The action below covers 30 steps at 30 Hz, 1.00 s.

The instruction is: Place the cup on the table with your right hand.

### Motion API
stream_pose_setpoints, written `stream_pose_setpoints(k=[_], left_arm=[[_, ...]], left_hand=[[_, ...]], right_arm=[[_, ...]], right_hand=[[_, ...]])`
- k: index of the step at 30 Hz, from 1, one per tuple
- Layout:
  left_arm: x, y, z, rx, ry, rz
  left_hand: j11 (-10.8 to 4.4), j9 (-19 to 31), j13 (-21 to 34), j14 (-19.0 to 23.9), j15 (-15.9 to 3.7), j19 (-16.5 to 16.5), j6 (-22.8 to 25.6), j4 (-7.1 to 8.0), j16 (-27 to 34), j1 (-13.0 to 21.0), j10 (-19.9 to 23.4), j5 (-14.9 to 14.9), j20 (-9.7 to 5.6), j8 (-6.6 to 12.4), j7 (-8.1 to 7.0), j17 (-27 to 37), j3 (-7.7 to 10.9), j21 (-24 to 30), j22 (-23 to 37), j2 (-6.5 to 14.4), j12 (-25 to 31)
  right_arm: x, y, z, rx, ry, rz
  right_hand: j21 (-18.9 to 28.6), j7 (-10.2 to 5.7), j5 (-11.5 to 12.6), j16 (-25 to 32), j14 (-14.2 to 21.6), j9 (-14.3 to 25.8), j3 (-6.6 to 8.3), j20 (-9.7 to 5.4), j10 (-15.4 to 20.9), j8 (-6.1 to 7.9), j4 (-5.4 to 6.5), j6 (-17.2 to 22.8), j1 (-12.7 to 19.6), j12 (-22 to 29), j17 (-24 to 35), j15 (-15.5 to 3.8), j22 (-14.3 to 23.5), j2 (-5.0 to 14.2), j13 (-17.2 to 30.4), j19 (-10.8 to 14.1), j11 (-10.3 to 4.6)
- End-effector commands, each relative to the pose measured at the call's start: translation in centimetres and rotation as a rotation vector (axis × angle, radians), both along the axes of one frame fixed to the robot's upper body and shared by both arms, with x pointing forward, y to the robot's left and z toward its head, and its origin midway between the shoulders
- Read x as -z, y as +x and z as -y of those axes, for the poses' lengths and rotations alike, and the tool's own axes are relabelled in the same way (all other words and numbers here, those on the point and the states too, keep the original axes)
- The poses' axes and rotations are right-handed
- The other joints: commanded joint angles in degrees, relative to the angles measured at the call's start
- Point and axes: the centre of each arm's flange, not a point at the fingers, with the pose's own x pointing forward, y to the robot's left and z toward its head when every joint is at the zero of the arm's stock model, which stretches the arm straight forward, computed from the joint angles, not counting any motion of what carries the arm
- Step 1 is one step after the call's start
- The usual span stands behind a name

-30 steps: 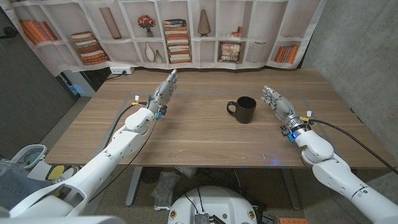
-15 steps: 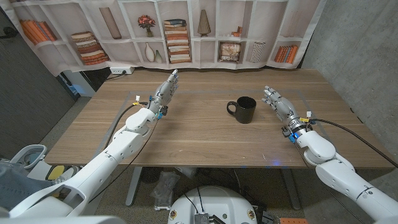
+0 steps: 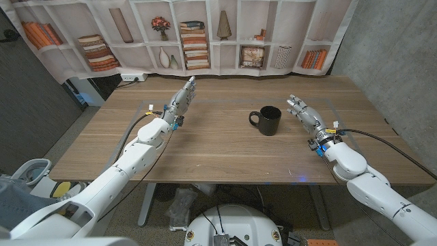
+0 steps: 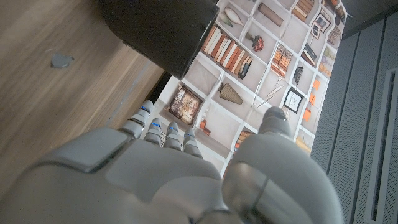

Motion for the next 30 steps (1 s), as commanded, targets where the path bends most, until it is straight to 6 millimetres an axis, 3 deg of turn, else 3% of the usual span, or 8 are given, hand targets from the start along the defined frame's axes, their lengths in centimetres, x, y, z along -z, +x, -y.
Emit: stream_pose_setpoints(k=[1, 30], left_arm=[[-0.4, 0.2, -0.3, 0.002, 0.001, 0.004], [-1.3, 0.7, 0.6, 0.01, 0.021, 0.003]], left_hand=[[-0.18, 0.17, 0.16, -1.09, -0.1, -1.69, 0.02, -0.01, 0.19, 0.48, -0.14, -0.15, -2.2, 0.19, -0.48, 0.32, -0.28, 0.15, 0.16, 0.02, 0.29], [-0.38, 0.15, 0.16, -1.19, -0.04, -1.82, 0.25, -0.06, 0.14, 0.71, -0.03, -0.32, -1.78, 0.2, -0.56, 0.33, -0.52, 0.15, 0.18, 0.18, 0.27]], right_arm=[[-0.3, 0.3, -0.5, 0.021, -0.032, -0.005], [0.8, -0.2, -1.1, 0.055, -0.065, 0.022]], right_hand=[[-0.29, 0.18, 0.62, 0.11, -0.14, 0.3, -0.29, 0.86, -0.79, -0.25, -0.22, -1.18, 0.82, -0.06, 0.07, 0.67, 0.15, 0.02, 0.21, -0.01, 0.08], [-2.14, 1.26, 2.09, 0.03, -2.91, 0.38, -1.13, 2.05, -6.12, -0.67, -0.08, -9.15, 1.84, -0.12, 0.05, 0.69, 0.16, -0.45, 0.26, -0.16, 0.52]])
